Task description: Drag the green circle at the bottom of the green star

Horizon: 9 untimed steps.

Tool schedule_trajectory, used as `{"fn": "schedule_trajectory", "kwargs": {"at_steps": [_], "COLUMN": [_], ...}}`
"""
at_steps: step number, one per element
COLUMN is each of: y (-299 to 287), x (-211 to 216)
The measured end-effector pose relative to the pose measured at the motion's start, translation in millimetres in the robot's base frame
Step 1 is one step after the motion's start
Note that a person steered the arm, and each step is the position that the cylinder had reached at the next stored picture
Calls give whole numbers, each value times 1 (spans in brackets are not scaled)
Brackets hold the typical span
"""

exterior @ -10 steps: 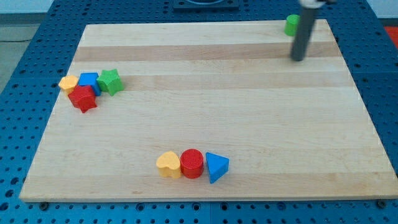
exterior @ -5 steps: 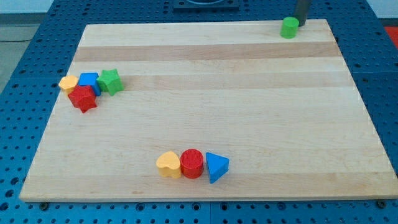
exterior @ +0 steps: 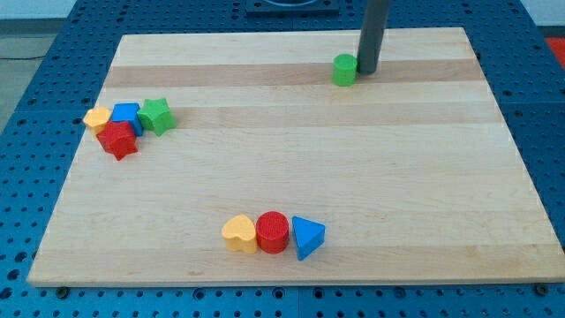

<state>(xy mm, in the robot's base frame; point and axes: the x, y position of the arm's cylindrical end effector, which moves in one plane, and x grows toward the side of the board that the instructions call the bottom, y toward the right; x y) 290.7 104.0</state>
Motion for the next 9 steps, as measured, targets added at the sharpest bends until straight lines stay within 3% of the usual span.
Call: {"fn": "schedule_trajectory", "kwargs": {"at_steps": [3, 6, 9], "y": [-97, -157, -155], "x": [0, 60, 118]}}
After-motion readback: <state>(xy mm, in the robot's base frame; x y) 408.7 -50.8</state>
